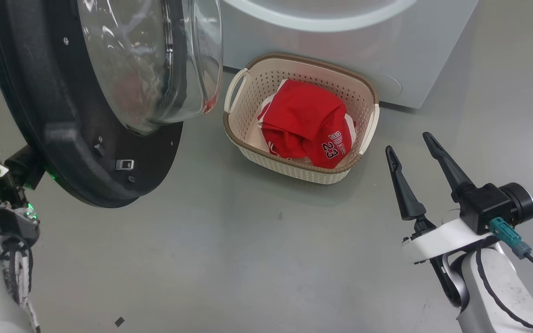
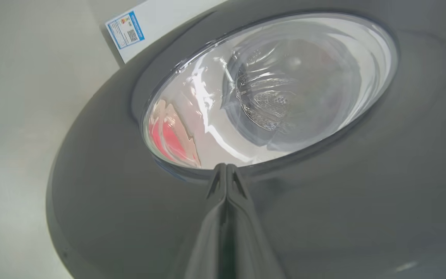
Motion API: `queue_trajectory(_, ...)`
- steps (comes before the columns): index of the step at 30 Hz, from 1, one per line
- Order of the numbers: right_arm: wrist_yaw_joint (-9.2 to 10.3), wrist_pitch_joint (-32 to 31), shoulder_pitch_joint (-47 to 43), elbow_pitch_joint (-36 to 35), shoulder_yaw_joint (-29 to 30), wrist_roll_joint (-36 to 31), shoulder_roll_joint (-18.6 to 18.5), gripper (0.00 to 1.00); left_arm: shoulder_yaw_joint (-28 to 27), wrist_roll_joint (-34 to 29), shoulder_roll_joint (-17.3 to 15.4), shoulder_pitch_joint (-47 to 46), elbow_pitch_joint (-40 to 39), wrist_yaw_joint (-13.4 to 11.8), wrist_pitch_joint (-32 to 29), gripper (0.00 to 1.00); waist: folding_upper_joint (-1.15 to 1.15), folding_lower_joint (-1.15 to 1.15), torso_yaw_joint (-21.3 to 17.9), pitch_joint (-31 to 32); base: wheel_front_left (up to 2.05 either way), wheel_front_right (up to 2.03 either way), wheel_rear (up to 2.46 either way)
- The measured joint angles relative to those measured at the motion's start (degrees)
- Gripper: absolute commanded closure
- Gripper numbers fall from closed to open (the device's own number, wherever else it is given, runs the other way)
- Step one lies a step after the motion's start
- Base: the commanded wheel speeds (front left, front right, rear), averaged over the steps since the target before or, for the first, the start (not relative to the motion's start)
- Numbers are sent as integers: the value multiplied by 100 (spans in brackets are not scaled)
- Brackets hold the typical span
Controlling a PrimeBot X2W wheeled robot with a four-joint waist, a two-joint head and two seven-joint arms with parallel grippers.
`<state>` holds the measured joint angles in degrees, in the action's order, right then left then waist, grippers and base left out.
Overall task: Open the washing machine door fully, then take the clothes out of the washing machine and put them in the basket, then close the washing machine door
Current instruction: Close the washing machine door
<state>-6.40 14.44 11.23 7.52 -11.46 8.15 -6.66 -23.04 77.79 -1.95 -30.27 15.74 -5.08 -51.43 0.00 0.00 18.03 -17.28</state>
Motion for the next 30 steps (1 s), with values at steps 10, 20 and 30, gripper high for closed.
queue_trajectory(10,0,0,-107,77,58,40,56,0,101,-927,-135,578,-308,638,849,100,0,0,87,332,0,0,0)
queue_trajectory(20,0,0,-296,112,27,41,124,0,527,-2562,-599,1480,-793,1198,1944,100,0,0,214,672,0,0,0)
queue_trajectory(30,-1,0,-354,109,-14,41,153,0,1045,-3957,-879,2221,-1220,1223,3626,100,0,0,214,710,0,0,0)
